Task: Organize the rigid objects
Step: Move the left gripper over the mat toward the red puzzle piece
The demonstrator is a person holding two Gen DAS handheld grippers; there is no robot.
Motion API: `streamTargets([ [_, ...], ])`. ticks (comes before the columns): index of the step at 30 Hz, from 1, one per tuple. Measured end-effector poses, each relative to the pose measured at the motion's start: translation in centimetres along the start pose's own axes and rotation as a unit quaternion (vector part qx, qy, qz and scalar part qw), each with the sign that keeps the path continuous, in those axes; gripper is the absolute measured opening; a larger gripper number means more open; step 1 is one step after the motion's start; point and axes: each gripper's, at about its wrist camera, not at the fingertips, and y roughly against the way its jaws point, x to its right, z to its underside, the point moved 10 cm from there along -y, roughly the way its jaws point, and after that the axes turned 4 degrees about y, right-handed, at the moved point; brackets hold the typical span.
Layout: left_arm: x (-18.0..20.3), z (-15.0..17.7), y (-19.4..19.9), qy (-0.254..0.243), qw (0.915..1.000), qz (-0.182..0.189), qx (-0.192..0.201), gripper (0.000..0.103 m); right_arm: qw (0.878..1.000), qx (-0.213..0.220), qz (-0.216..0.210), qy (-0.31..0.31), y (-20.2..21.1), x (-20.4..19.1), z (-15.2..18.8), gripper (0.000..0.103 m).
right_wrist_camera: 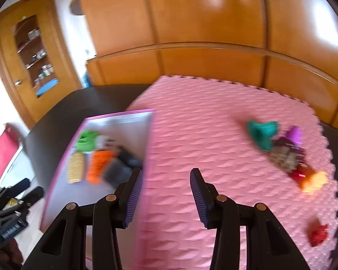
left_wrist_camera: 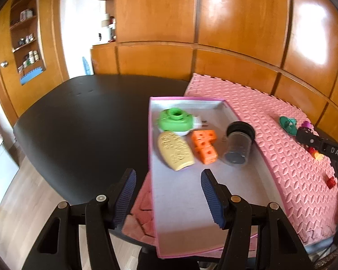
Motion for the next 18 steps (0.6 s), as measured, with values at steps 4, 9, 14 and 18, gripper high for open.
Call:
streamTargets([
  [4,2.1,-0.5,0.0,-0.024,0.9996,0.016,0.002,0.061,0.998,0.001,0.051,-0.034,2.0,6.6,1.0,0.044],
  [9,5.4,-0.9,0.0,-0.056,0.9977,0.039,0.001,0.061,0.989,0.004,0.118,-0.091,5.6,15.2,3.0,0.044],
  [14,9.0,-0.9,0.1,-0.093,0.9938,0.062,0.002,0.061,0.973,0.011,0.176,-0.146,8.8,22.5,5.3,0.044],
  [18,12.8,-0.7,0.0,-0.128,0.9883,0.083,-0.002,0.061,0.955,0.030,0.205,-0.210,11.1,27.6,7.5,0.044],
])
